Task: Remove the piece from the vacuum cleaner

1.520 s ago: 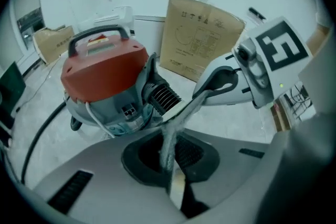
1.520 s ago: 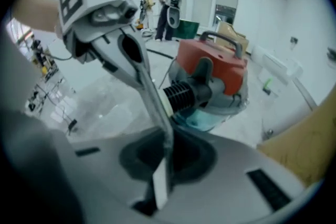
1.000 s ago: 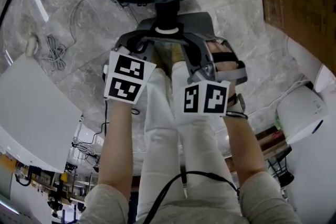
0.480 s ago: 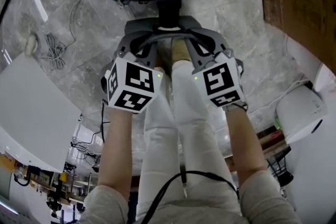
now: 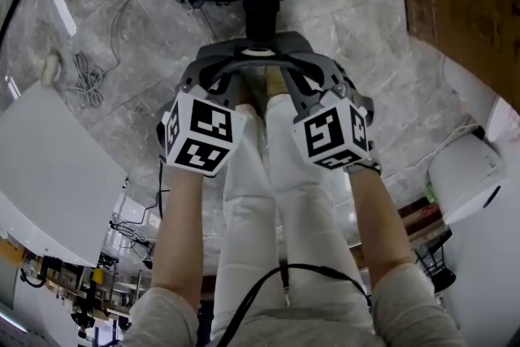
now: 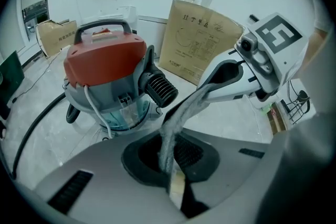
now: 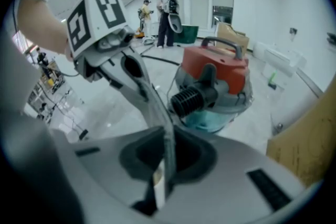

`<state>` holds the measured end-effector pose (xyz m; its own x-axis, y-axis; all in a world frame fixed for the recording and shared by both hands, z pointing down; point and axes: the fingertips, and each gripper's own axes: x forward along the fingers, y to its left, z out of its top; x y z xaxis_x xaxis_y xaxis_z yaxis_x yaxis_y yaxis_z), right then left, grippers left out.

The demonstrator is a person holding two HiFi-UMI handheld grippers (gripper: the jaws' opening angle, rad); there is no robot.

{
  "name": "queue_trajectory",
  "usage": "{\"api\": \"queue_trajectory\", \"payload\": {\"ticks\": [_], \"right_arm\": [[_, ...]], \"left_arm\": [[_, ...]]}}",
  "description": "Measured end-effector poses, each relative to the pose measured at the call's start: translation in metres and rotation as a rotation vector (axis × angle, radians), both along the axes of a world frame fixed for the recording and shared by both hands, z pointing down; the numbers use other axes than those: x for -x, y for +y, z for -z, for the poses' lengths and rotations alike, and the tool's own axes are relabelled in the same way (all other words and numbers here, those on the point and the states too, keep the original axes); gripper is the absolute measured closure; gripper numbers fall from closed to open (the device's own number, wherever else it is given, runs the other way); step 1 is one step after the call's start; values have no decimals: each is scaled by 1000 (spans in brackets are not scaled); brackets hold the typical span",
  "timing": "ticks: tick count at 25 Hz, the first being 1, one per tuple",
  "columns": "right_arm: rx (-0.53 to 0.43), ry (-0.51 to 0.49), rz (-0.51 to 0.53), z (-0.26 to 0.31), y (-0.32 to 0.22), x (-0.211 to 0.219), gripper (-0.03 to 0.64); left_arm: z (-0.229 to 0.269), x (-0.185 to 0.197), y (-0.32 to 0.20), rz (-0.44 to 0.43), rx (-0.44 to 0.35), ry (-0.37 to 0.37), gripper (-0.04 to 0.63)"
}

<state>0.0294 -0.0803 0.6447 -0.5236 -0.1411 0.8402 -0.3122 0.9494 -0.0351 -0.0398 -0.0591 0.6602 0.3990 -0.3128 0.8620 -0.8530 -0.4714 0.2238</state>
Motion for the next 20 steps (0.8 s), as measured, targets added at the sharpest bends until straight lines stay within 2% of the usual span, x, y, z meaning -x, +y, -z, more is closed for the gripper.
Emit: {"api": "queue_trajectory", "payload": {"ticks": [6, 10, 13, 20], "right_arm": [[13, 0, 33, 15, 9, -2, 588], [1, 9, 72, 36, 19, -6, 588], [16, -4, 82, 52, 23, -8, 588], [-37, -30, 107, 115, 21, -13, 588]], "left_arm": [[16, -2, 9, 20, 1, -2, 562], [39, -7, 22, 47, 19, 22, 563], [56, -10, 28, 30, 16, 15, 563], [117, -17, 25, 0, -30, 39, 563]]}}
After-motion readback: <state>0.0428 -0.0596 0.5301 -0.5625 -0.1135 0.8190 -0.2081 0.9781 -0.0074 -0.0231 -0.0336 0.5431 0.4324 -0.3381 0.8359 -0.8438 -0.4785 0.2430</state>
